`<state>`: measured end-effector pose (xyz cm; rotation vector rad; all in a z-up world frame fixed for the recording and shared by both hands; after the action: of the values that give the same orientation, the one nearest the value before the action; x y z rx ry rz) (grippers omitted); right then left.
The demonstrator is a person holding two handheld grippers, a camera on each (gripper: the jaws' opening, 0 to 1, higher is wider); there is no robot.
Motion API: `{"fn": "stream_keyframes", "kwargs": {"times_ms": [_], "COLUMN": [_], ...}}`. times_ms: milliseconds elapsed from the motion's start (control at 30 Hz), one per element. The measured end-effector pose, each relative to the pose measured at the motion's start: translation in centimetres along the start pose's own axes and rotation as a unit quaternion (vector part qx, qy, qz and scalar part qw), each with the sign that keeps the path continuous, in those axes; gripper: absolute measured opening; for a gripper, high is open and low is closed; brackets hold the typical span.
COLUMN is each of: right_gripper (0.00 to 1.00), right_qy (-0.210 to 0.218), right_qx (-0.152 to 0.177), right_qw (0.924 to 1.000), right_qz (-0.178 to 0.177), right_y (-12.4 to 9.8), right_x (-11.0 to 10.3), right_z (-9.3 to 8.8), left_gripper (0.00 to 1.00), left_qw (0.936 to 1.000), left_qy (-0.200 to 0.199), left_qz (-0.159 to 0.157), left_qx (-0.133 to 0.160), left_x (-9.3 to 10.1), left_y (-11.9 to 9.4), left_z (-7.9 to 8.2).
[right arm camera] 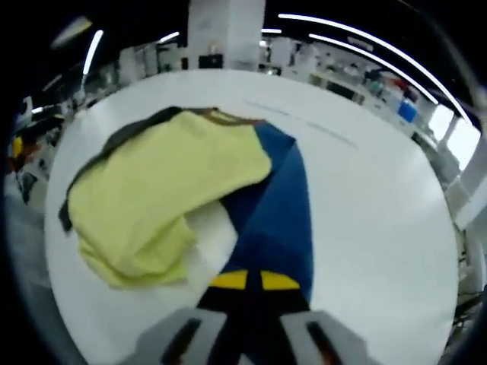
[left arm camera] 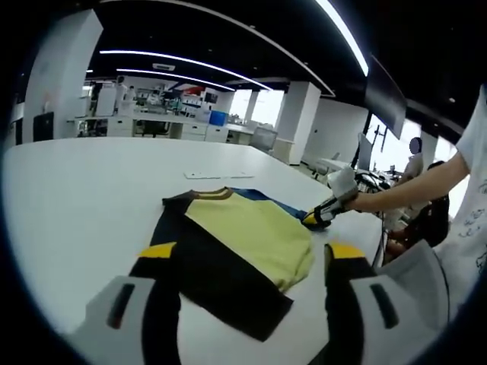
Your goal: Fold the garment on the visible template until the final outline fits inside the template.
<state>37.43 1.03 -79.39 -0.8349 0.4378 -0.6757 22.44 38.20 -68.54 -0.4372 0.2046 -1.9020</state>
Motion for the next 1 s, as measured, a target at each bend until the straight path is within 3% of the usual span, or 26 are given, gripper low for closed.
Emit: {"fn": "stream_keyframes", "kwargs": {"times_ms": [167, 333, 500, 600, 700, 800, 1000], "right_gripper": [0.0, 0.0, 0.0, 0.0, 0.0, 0.0, 0.0], "right_qy": [0.009, 0.045, 0.021, 0.078, 0.11, 0.151, 0.177], "right_qx": [0.003, 0.047, 0.061, 0.103, 0.123, 0.154, 0.166], "right_qw": [0.9999, 0.9974, 0.9978, 0.9916, 0.9862, 0.976, 0.9672], "right_qz": [0.007, 0.03, 0.016, 0.003, -0.012, -0.03, -0.075], "right_y": [-0.5, -2.1, -4.3, -5.8, -7.3, -9.5, -12.6], "right_x": [-0.2, 0.0, 1.1, 3.2, 5.4, 7.3, 10.4], "right_z": [-0.2, 0.4, 0.3, 0.3, -0.1, -0.6, -2.6], "left_gripper": [0.75, 0.75, 0.75, 0.75, 0.75, 0.74, 0.74], "left_qw": [1.0, 1.0, 1.0, 0.9999, 0.9999, 0.9999, 0.9998], "left_qy": [0.0, 0.0, 0.004, 0.005, 0.008, 0.008, 0.006], "left_qz": [-0.002, -0.003, -0.005, -0.008, -0.01, -0.013, -0.015], "left_qx": [-0.002, -0.001, -0.006, -0.007, -0.008, -0.008, -0.011], "left_x": [0.2, 0.9, 0.9, 1.2, 1.3, 1.6, 2.2], "left_y": [0.1, 0.2, 0.4, 0.6, 0.9, 1.1, 1.6], "left_z": [-0.1, 0.0, 0.0, 0.2, 0.2, 0.2, -0.1]}}
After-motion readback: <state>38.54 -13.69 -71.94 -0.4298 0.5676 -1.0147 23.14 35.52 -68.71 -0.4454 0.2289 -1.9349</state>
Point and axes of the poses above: the point that each gripper's makers call its tool centre point, and the gripper's own axes: y roughly forward along the fingers, x roughly to its right, z roughly out of its top, the point moved 6 cm from there along -y, roughly backward along the fingers, and after that the axes turned 11 degrees about z, right-handed, at the moved point
